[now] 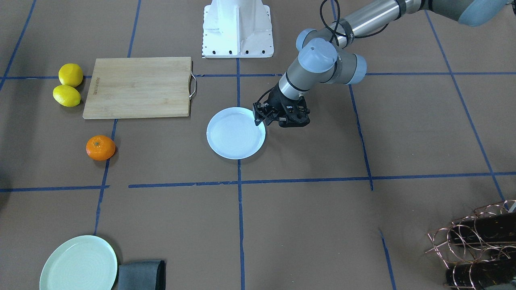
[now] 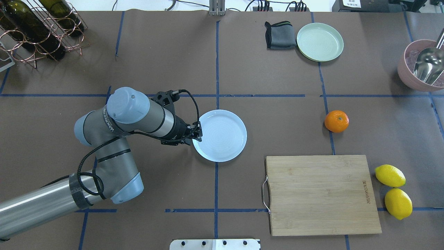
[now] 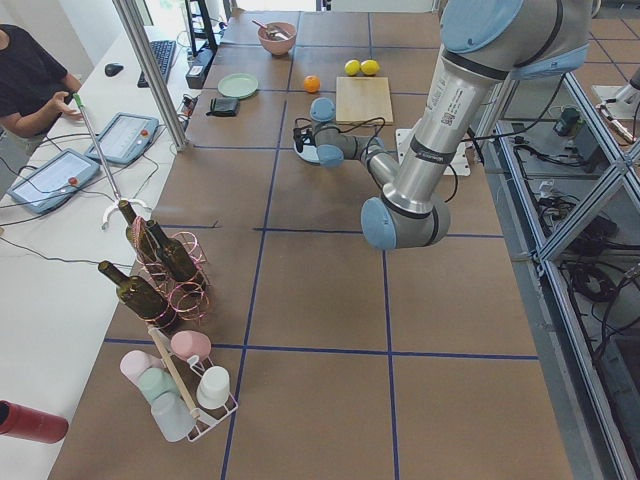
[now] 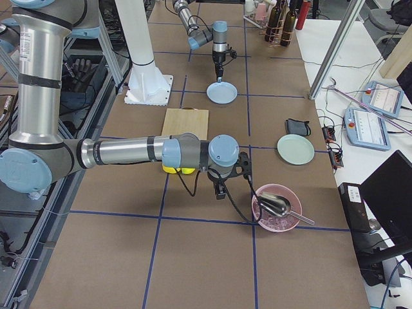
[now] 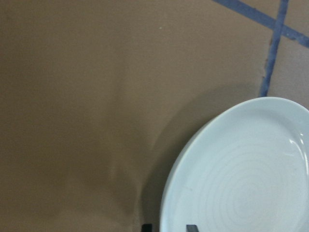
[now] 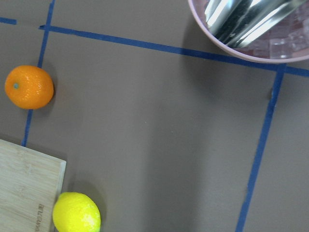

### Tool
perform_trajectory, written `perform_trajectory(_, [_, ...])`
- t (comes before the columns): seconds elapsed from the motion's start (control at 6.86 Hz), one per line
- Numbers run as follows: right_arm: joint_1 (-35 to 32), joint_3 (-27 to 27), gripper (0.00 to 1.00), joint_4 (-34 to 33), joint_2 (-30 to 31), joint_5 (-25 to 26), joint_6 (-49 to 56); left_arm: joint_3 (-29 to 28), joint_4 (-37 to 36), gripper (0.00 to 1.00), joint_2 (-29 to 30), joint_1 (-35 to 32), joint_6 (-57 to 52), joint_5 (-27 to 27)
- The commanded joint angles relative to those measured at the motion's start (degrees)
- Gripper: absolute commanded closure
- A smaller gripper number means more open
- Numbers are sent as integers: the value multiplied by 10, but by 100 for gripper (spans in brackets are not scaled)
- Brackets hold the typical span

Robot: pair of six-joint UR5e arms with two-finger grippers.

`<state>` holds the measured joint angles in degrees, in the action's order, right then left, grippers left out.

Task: Pick orange to plate
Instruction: 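Slide the white plate with the left gripper toward the table center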

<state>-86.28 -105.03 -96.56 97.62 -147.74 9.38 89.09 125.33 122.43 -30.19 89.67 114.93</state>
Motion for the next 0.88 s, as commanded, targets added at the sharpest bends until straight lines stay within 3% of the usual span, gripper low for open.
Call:
perform_trajectory(0.0, [71, -8, 0, 38, -17, -21, -105, 69, -1, 9, -31, -2, 4, 0])
perform_trajectory(0.29, [164, -4, 0, 232, -20, 9, -341, 77, -1, 5, -33, -2, 7, -1])
perform_trajectory(0.44, [228, -4, 0, 302, -47, 79, -483, 79, -1, 2, -33, -2, 7, 0])
perform_trajectory(0.58, [291, -3, 0, 332, -65, 156, -568, 84, -1, 1, -33, -2, 7, -1])
perform_trajectory(0.73, [345, -3, 0, 333, -77, 229, -588, 90, -1, 1, -33, -2, 7, -1])
